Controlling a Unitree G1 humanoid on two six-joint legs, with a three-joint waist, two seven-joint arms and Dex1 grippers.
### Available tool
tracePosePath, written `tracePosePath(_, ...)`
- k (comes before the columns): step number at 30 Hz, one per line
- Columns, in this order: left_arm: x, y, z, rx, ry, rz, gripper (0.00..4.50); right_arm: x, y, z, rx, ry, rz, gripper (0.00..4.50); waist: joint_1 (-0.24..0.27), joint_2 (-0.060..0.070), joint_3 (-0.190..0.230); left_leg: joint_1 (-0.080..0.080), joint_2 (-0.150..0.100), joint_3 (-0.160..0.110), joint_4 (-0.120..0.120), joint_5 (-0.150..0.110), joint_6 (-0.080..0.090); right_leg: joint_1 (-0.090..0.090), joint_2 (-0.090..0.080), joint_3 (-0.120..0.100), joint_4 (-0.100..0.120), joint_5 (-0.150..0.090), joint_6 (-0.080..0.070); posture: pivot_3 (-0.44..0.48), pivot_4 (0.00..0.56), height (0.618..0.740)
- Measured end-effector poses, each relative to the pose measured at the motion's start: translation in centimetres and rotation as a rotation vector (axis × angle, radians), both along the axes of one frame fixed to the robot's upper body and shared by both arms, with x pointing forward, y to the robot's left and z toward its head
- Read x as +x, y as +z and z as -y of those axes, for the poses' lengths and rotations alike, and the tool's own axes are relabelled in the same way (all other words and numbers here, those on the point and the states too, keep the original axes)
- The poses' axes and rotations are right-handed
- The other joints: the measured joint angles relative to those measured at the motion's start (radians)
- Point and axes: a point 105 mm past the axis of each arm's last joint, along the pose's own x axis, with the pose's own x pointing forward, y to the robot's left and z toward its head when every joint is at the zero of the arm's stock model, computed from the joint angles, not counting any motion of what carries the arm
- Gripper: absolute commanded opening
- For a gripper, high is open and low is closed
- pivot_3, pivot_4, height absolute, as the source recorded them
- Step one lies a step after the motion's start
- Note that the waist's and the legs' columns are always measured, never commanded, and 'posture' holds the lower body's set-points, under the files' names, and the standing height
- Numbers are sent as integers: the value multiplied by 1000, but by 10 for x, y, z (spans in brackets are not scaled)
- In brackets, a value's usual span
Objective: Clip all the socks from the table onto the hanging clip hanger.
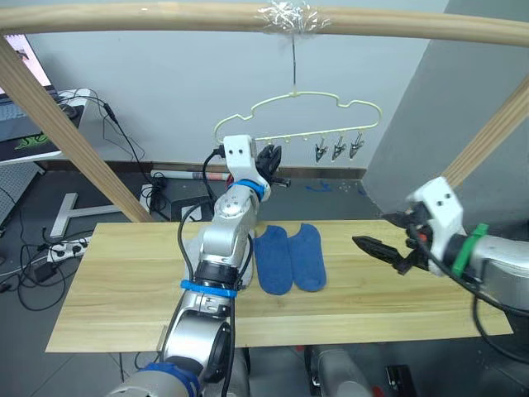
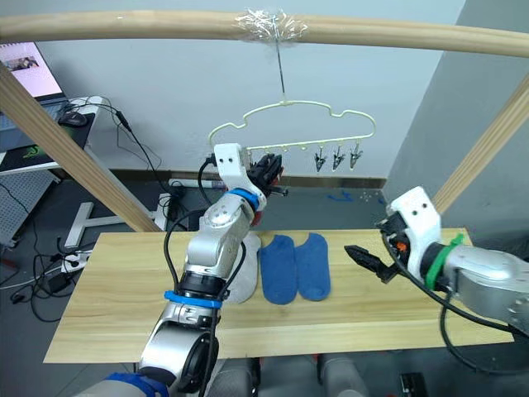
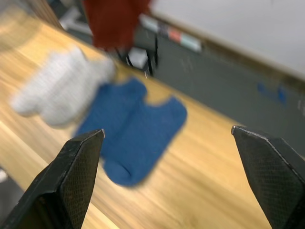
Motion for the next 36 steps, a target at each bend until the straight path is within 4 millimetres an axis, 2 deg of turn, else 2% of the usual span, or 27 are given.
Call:
tracePosePath(3, -3, 6, 2, -51, -88, -46, 309, 20, -17, -11, -66, 7, -9, 4500, -1, 0, 0, 0, 0, 0, -1, 0, 0, -1, 1, 0, 0, 0, 0, -115, 206, 740)
tracePosePath(8, -7, 11, -2, -129, -166, -133, 309, 48, -47, -15, -169, -16, -37, 4500, 1, 0, 0, -1, 1, 0, -1, 0, 0, -2, 0, -1, 0, 2, -4, -108, 196, 740)
tracePosePath(13, -9, 13, -4, -168, -203, -200, 309, 64, -72, -20, -245, -5, -91, 4500, 7, 0, 0, -1, 0, 0, -1, 0, 0, -2, 0, -1, 0, 2, -4, -97, 194, 740)
tracePosePath(19, -11, 16, -5, -223, -232, -262, 309, 74, -102, -29, -290, 25, -172, 4500, 5, 1, 0, -1, 0, 0, -1, 0, 0, -2, 0, -1, 1, 2, -4, -88, 187, 740)
tracePosePath(29, -10, 19, -9, -293, -237, -315, 309, 103, -110, -51, -298, 43, -153, 4500, 6, 1, 0, -1, 1, 0, -1, 0, -1, -3, 0, -1, 1, 3, -4, -62, 183, 740)
tracePosePath(33, -11, 18, -9, -307, -252, -336, 309, 110, -113, -57, -302, 55, -146, 4500, 7, 1, 0, -1, 1, 0, -1, 0, -1, -3, 0, -1, 2, 3, -4, -50, 184, 740)
tracePosePath(36, -14, 18, -7, -325, -280, -354, 309, 111, -123, -60, -316, 61, -160, 4500, 7, 1, 0, -1, 0, 0, -1, 0, -1, -3, 0, -1, 2, 3, -4, -46, 182, 740)
